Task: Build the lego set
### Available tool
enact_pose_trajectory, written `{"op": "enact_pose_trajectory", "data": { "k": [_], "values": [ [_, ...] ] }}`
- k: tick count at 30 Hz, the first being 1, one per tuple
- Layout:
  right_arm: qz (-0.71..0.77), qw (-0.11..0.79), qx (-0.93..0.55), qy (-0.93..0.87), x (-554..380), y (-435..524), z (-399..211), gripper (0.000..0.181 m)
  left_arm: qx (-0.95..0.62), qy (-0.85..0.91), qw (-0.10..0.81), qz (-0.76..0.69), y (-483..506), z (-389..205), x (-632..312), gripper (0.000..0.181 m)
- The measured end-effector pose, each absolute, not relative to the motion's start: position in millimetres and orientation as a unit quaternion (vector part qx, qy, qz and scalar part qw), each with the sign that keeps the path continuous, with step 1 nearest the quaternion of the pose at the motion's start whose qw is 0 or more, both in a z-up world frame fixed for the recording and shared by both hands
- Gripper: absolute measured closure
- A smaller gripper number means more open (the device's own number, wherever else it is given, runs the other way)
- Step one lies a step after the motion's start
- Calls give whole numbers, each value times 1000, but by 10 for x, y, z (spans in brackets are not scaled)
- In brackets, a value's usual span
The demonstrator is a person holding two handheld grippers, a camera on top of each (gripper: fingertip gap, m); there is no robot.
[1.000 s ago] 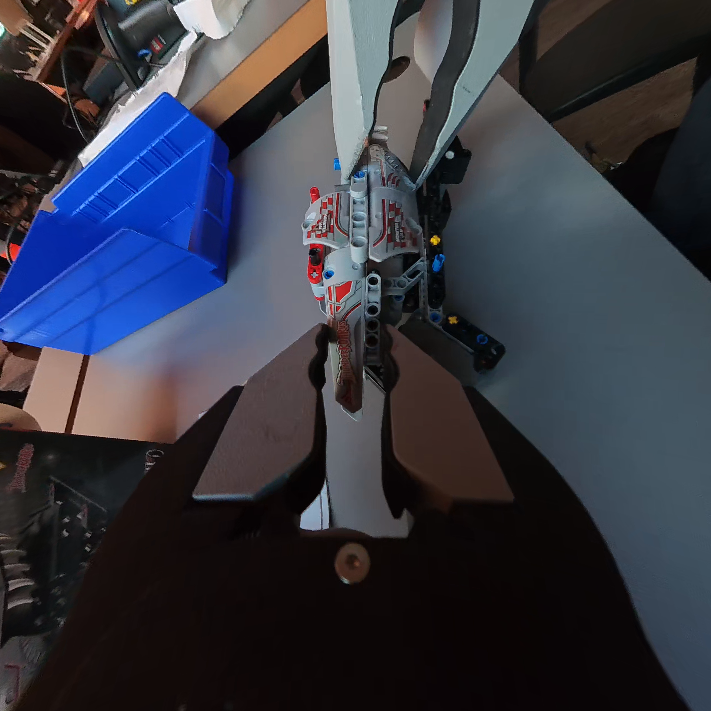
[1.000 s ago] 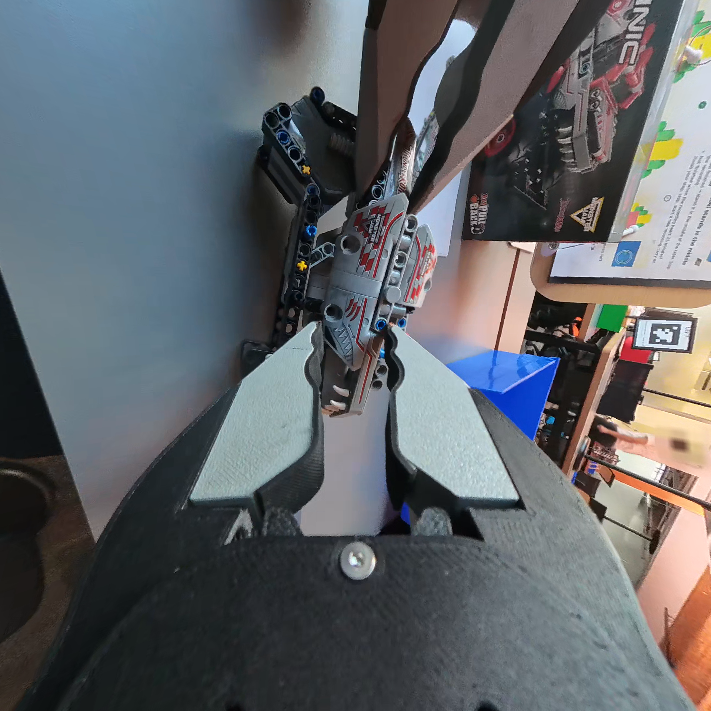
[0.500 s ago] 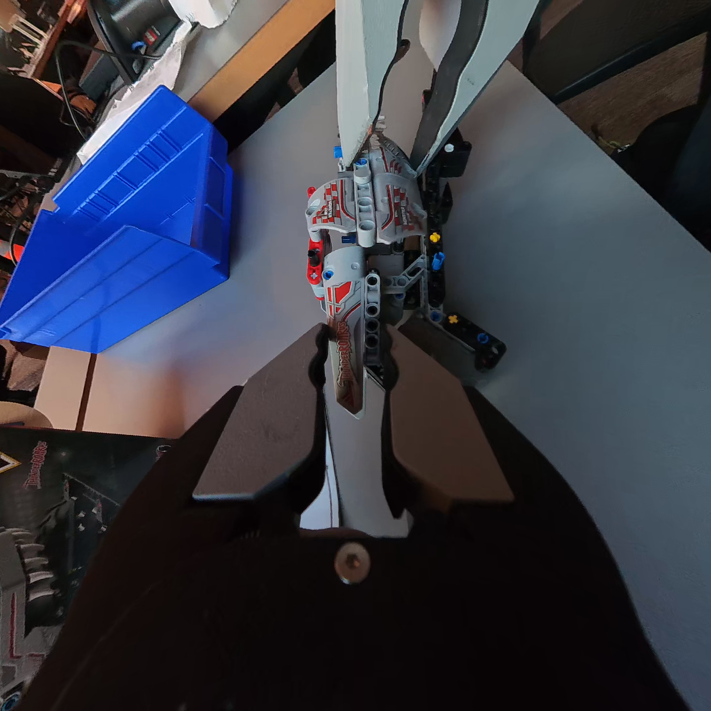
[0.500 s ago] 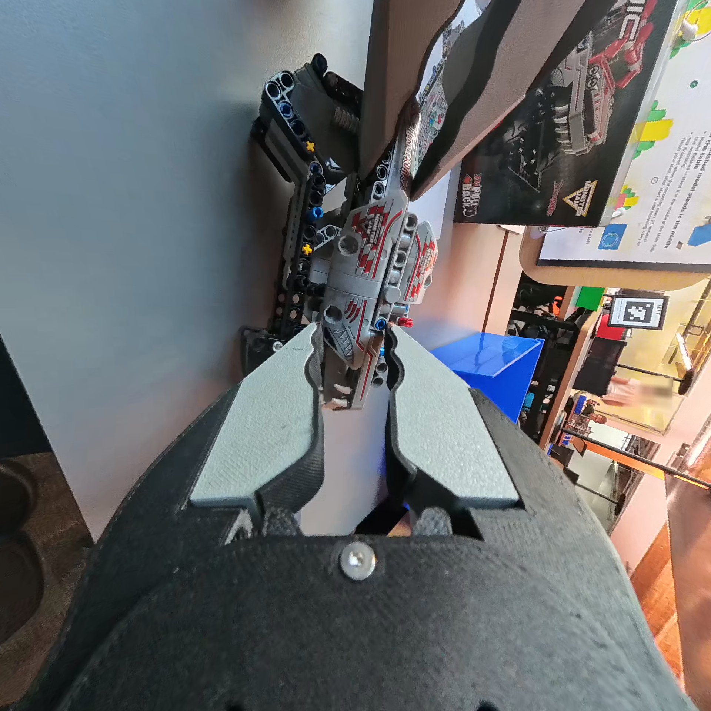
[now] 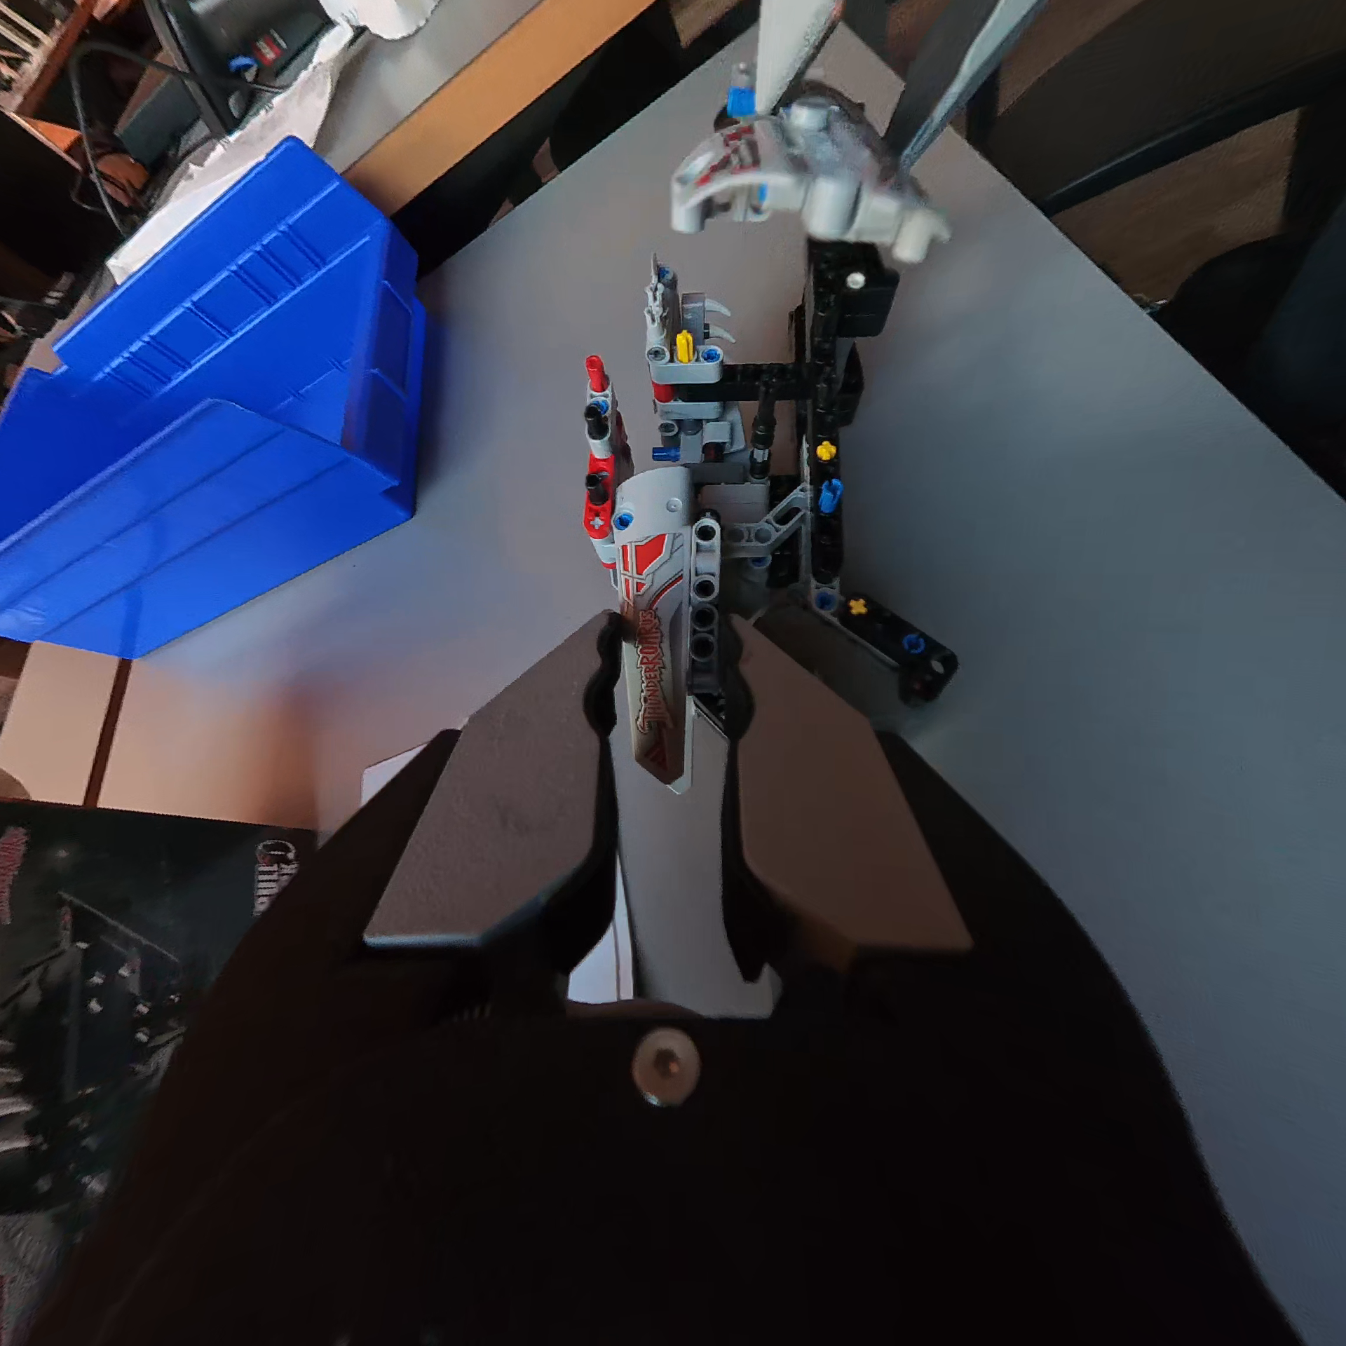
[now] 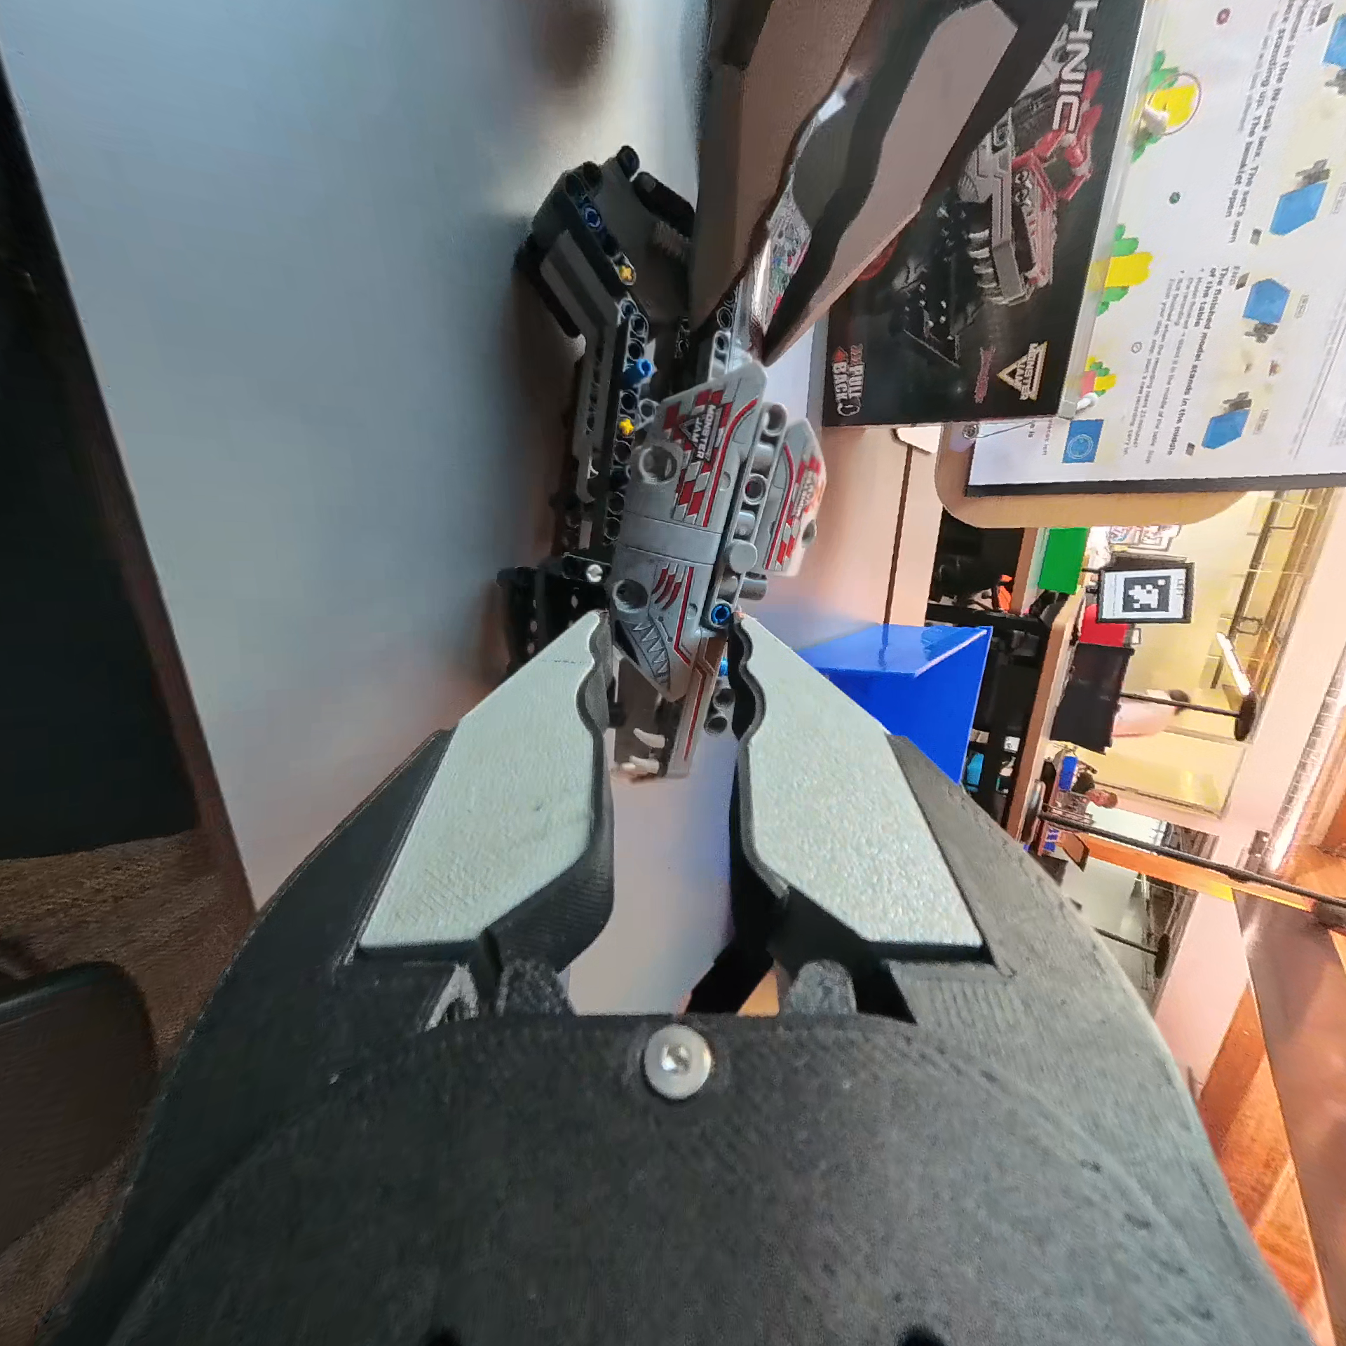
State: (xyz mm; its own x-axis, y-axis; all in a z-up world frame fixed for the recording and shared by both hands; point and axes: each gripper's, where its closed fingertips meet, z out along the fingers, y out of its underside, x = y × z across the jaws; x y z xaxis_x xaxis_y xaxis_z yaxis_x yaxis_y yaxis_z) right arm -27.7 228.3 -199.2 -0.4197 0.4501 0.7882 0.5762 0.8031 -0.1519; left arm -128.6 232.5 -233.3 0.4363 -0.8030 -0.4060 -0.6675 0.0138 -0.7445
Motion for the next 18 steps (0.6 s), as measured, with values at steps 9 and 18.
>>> {"op": "enact_pose_trajectory", "data": {
  "k": [9, 18],
  "values": [
    [-89, 442, -327, -831, -412, 2497, -2001, 152, -722, 511, 453, -109, 2336, -2389, -1334, 158],
    [-44, 453, -344, -821, -467, 2517, -1853, 152, -759, 418, 458, -199, 2022, -2019, -1369, 152]
  ]
}}
